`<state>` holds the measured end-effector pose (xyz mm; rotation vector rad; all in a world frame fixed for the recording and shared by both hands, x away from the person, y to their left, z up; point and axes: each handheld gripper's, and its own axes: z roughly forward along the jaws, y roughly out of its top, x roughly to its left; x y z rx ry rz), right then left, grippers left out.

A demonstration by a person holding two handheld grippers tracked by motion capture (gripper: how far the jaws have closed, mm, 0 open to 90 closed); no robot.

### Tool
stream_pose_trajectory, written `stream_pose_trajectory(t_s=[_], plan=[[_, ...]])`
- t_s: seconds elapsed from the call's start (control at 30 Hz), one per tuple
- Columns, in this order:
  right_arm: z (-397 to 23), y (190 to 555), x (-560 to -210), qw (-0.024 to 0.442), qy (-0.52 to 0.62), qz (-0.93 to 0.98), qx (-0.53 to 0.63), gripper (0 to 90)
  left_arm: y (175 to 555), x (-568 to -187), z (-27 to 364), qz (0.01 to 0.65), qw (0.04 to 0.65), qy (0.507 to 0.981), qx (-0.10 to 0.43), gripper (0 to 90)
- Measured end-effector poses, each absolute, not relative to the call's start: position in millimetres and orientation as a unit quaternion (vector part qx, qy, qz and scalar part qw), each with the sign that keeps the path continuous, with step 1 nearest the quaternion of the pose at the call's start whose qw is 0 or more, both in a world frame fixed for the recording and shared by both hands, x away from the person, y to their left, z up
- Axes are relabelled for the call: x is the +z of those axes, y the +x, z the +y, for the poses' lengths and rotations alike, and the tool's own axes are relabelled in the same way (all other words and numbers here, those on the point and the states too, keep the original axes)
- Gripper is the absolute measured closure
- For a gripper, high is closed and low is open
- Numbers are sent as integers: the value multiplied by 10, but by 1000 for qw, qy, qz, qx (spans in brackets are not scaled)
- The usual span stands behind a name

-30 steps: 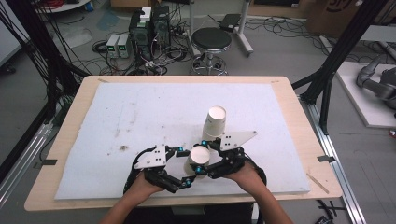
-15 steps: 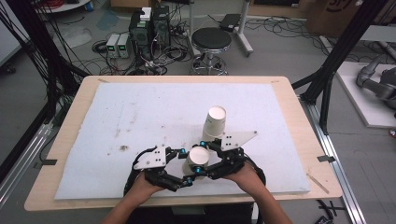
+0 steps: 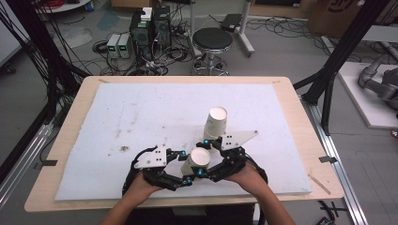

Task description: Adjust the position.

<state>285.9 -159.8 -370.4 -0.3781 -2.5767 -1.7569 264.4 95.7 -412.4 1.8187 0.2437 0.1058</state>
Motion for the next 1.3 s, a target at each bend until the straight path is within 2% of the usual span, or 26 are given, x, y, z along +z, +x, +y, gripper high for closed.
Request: stream_pose_trajectory(t_s=[0.37,0.8,1.3], plan=[[-1658,2866,-3574,0,-88,-845,-528,203,2671,-3995,954,92,533,840,44,355],[-1638,2862,-3520,-36,-54,-887,-457,203,2751,-3737,889,38,417,906,57,355],[-1479,2869,-3519,-44,-15,-918,-395,206,2790,-3614,822,17,361,931,54,355]])
